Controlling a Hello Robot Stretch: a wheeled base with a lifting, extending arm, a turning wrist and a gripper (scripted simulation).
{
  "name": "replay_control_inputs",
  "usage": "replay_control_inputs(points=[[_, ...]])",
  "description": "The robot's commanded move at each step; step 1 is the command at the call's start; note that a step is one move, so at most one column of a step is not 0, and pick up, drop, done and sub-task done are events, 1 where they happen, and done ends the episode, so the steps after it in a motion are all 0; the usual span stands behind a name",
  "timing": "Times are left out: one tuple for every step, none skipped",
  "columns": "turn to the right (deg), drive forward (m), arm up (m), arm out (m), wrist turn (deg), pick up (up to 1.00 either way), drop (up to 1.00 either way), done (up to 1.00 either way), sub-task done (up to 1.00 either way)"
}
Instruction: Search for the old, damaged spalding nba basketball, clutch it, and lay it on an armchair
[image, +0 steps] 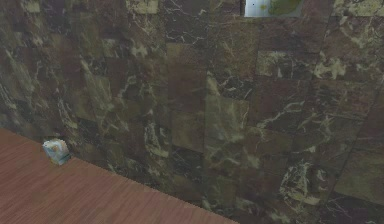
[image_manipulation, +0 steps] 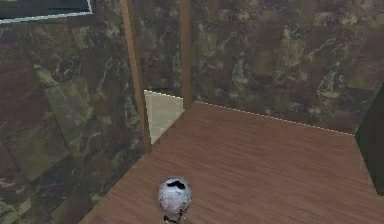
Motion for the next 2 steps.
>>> replay_control_inputs(points=[[0.0,0.00,0.50,0.00,0.0,0.00,0.00,0.00,0.00],[0.0,0.00,0.40,0.00,0.0,0.00,0.00,0.00,0.00]])
